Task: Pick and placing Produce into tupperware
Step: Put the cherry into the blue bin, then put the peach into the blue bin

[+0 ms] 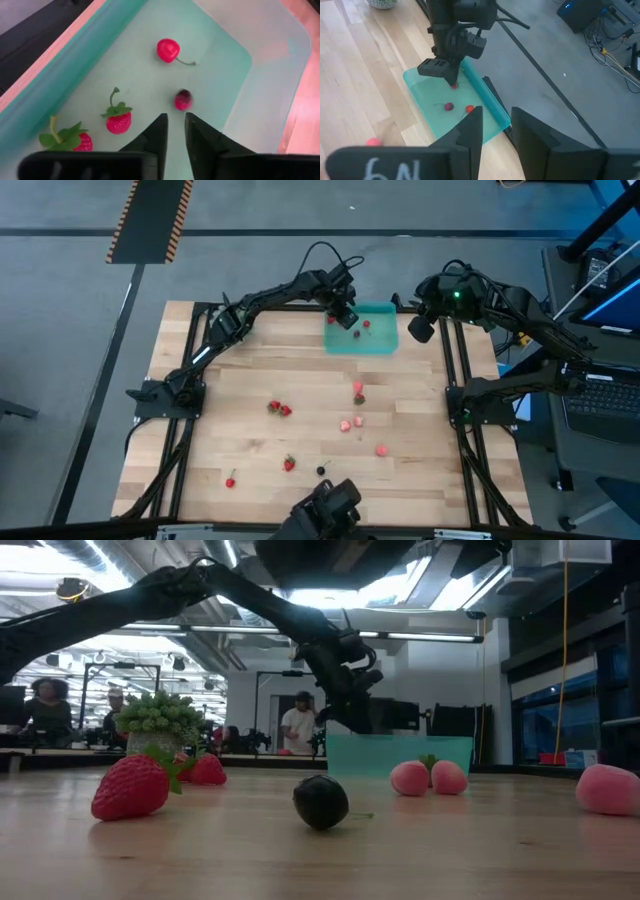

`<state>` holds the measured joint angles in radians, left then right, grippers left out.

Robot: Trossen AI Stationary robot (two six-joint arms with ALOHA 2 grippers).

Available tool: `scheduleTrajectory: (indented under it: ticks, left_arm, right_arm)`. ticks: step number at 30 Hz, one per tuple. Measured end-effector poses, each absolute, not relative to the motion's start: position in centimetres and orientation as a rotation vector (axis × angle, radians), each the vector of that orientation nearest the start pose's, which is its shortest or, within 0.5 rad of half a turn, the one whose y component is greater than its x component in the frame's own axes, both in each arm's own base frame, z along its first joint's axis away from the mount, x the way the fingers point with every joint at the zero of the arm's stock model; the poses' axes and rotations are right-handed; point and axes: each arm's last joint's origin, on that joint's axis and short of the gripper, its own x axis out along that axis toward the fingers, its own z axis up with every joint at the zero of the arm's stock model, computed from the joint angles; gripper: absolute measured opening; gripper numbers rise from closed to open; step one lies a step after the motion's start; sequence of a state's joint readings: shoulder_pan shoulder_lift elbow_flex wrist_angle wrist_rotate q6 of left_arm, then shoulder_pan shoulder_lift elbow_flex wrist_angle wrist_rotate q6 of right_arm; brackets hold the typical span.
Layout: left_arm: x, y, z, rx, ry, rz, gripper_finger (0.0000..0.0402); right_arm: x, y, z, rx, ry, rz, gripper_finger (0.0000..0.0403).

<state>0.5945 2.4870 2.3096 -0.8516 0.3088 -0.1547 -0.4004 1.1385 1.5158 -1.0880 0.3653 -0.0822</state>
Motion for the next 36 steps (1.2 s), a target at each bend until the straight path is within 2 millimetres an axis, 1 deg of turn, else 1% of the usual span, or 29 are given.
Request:
scheduleTrajectory:
  ticks: [4, 6, 8, 11, 14, 16, 19, 22, 25, 28, 30, 33, 36]
  left_arm:
    - [44.4, 29.0, 19.9, -0.597, 0.91, 0.325, 0.0096]
    - [44.1, 29.1, 20.5, -0.616, 0.911, 0.292, 0.0106]
    - [44.0, 28.9, 21.6, -0.6, 0.903, 0.26, 0.0112]
    - [43.1, 28.1, 24.0, -0.549, 0.911, 0.224, 0.0116]
    - [42.0, 26.4, 27.7, -0.455, 0.908, 0.192, 0.0115]
    - [41.4, 24.9, 30.8, -0.38, 0.868, 0.191, 0.011]
    - [39.8, 22.0, 35.4, -0.259, 0.834, 0.189, 0.01]
    - [38.0, 18.8, 39.6, -0.151, 0.785, 0.165, 0.0091]
    - [36.0, 16.1, 42.7, -0.084, 0.756, 0.176, 0.0082]
    - [34.2, 14.2, 44.6, -0.037, 0.763, 0.225, 0.0074]
    - [33.2, 13.1, 45.2, -0.029, 0.799, 0.238, 0.0069]
    - [32.3, 12.0, 45.2, -0.048, 0.859, 0.224, 0.0062]
    - [31.5, 11.0, 44.9, -0.073, 0.947, 0.228, 0.0055]
  right_arm:
    - [16.8, -8.2, 42.7, -0.056, 0.756, -0.705, 0.0105]
    - [16.8, -8.2, 42.7, -0.042, 0.752, -0.71, 0.0105]
    - [16.8, -8.2, 42.8, -0.035, 0.735, -0.714, 0.0105]
    - [17.3, -8.4, 43.7, -0.038, 0.633, -0.724, 0.0105]
    - [17.6, -8.5, 44.3, -0.043, 0.559, -0.726, 0.0105]
    - [17.7, -8.5, 44.4, -0.041, 0.544, -0.725, 0.0105]
    - [17.8, -8.3, 44.4, -0.035, 0.539, -0.699, 0.0102]
    - [19.0, -8.3, 44.8, -0.006, 0.459, -0.634, 0.0093]
    - [20.6, -8.3, 44.8, -0.006, 0.412, -0.566, 0.0083]
    - [22.4, -8.6, 44.0, -0.004, 0.433, -0.545, 0.0076]
    - [23.5, -8.9, 43.1, -0.005, 0.48, -0.538, 0.0072]
    - [24.6, -9.2, 41.6, -0.002, 0.575, -0.533, 0.0068]
    - [24.4, -9.2, 40.0, 0.006, 0.698, -0.541, 0.0067]
